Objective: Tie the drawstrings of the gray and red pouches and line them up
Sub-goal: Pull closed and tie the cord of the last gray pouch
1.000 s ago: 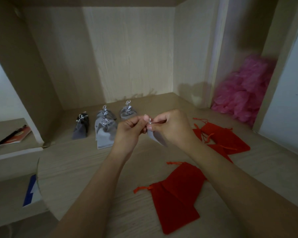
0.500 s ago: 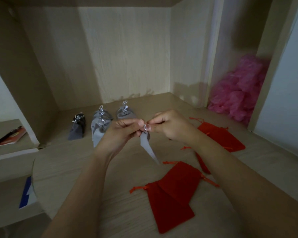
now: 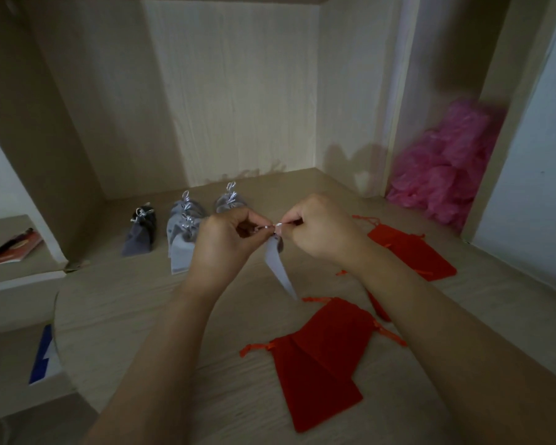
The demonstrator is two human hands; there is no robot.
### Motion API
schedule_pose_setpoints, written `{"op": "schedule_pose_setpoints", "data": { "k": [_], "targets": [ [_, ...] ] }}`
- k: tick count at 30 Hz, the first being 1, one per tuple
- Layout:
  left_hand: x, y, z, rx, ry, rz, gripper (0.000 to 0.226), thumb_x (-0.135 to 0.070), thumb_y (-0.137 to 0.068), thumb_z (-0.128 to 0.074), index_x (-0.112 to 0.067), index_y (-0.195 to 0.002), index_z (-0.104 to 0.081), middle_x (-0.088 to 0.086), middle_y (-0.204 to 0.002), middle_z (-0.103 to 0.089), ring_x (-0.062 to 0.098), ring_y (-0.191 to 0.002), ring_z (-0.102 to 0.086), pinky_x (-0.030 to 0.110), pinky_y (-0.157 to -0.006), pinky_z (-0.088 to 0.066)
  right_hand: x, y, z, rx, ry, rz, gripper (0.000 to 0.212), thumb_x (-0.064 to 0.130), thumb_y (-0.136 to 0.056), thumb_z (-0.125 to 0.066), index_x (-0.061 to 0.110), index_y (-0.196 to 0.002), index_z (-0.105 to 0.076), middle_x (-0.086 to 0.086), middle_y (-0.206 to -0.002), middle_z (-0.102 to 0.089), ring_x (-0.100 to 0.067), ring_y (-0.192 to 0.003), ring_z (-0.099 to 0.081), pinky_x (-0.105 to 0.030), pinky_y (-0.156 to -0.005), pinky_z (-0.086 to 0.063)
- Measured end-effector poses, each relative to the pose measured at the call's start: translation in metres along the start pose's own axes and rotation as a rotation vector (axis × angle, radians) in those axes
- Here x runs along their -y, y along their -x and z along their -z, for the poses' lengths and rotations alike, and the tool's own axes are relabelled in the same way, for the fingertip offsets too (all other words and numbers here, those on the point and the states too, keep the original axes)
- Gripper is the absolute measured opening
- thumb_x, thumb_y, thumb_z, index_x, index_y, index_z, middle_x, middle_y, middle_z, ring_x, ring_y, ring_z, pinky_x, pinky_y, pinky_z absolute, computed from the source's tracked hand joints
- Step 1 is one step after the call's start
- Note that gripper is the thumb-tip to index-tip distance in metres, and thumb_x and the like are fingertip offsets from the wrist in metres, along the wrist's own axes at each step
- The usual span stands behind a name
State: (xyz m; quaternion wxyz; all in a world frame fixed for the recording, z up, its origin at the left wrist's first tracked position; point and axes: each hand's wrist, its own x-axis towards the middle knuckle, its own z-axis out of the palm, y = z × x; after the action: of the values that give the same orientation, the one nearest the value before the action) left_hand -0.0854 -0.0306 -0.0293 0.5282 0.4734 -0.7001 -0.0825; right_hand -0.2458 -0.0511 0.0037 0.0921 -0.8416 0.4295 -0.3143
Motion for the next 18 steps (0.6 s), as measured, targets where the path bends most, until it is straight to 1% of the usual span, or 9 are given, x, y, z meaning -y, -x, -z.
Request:
{"op": "schedule_pose_setpoints", "data": {
  "k": [1, 2, 4, 5, 7, 9, 12, 15, 18],
  "targets": [
    [-0.001, 0.0, -0.001, -0.048, -0.019, -0.012, 0.017, -0.007, -0.076, -0.075, -0.022, -0.074, -0.069, -0.01, -0.072, -0.068, 0.005, -0.065, -0.062, 0.019, -0.063, -0.051, 0.001, 0.0, 0.0, -0.01, -0.033, -0.012, 0.024, 0.019, -0.088, -0.062, -0.001, -0.079, -0.073, -0.02, -0.059, -0.058, -0.012, -0.049, -0.037, -0.018, -0.045, -0.026],
    [-0.001, 0.0, 0.0, -0.099, -0.03, -0.029, 0.016, -0.006, -0.076, -0.075, -0.02, -0.074, -0.069, -0.01, -0.07, -0.067, 0.001, -0.065, -0.061, 0.013, -0.062, -0.048, 0.001, -0.001, 0.0, -0.016, -0.104, -0.047, 0.03, 0.022, -0.09, -0.06, -0.004, -0.077, -0.071, -0.021, -0.064, -0.061, -0.014, -0.051, -0.041, -0.02, -0.049, -0.032],
    [-0.002, -0.001, 0.0, -0.185, -0.055, -0.097, 0.009, -0.003, -0.075, -0.075, -0.011, -0.075, -0.07, -0.005, -0.07, -0.067, -0.005, -0.064, -0.058, 0.006, -0.063, -0.042, 0.003, -0.003, 0.001, -0.028, -0.369, -0.18, 0.038, 0.028, -0.093, -0.055, 0.002, -0.07, -0.069, -0.011, -0.063, -0.066, -0.013, -0.054, -0.055, -0.028, -0.06, -0.046],
    [-0.003, 0.0, 0.0, -0.219, -0.07, -0.139, 0.006, -0.003, -0.076, -0.074, -0.007, -0.076, -0.07, -0.004, -0.071, -0.066, -0.008, -0.065, -0.057, 0.005, -0.063, -0.041, 0.002, -0.005, 0.001, -0.031, -0.517, -0.251, 0.038, 0.03, -0.094, -0.053, 0.007, -0.067, -0.069, -0.004, -0.062, -0.067, -0.01, -0.055, -0.059, -0.027, -0.062, -0.048],
    [-0.004, 0.0, 0.0, -0.263, -0.087, -0.197, 0.003, -0.004, -0.077, -0.074, -0.005, -0.077, -0.07, -0.006, -0.072, -0.065, -0.01, -0.066, -0.056, 0.005, -0.065, -0.041, -0.002, -0.008, -0.002, -0.017, -0.724, -0.356, 0.032, 0.031, -0.093, -0.057, 0.011, -0.071, -0.07, 0.0, -0.064, -0.067, -0.007, -0.054, -0.058, -0.022, -0.061, -0.046],
    [-0.006, 0.001, 0.0, -0.28, -0.091, -0.232, 0.003, -0.007, -0.078, -0.073, -0.005, -0.078, -0.071, -0.008, -0.074, -0.065, -0.01, -0.068, -0.057, 0.006, -0.067, -0.043, -0.004, -0.006, -0.006, 0.038, -0.889, -0.46, 0.023, 0.03, -0.087, -0.064, 0.011, -0.076, -0.071, 0.002, -0.065, -0.066, -0.007, -0.056, -0.055, -0.021, -0.061, -0.046],
    [-0.007, 0.003, -0.002, -0.286, -0.088, -0.264, 0.005, -0.008, -0.078, -0.073, -0.003, -0.078, -0.071, -0.005, -0.077, -0.066, 0.0, -0.072, -0.06, 0.009, -0.069, -0.047, -0.004, -0.004, -0.012, 0.128, -1.157, -0.643, 0.017, 0.025, -0.084, -0.067, 0.012, -0.073, -0.065, 0.008, -0.055, -0.059, -0.004, -0.05, -0.049, -0.017, -0.052, -0.044],
    [-0.009, 0.003, -0.002, -0.292, -0.077, -0.283, 0.006, -0.008, -0.078, -0.072, -0.002, -0.078, -0.071, -0.003, -0.078, -0.067, 0.004, -0.074, -0.062, 0.012, -0.07, -0.049, -0.001, -0.003, -0.012, 0.153, -1.32, -0.676, 0.013, 0.02, -0.086, -0.064, 0.011, -0.078, -0.061, 0.002, -0.067, -0.059, -0.008, -0.061, -0.052, -0.02, -0.062, -0.046],
    [-0.01, 0.003, -0.002, -0.304, -0.076, -0.29, 0.004, -0.005, -0.078, -0.073, -0.002, -0.078, -0.071, -0.006, -0.079, -0.066, -0.003, -0.075, -0.061, 0.011, -0.071, -0.048, -0.002, -0.003, -0.013, 0.145, -1.388, -0.605, 0.009, 0.015, -0.087, -0.062, 0.009, -0.08, -0.063, 0.001, -0.069, -0.065, -0.009, -0.063, -0.061, -0.021, -0.061, -0.053]
  ]
}}
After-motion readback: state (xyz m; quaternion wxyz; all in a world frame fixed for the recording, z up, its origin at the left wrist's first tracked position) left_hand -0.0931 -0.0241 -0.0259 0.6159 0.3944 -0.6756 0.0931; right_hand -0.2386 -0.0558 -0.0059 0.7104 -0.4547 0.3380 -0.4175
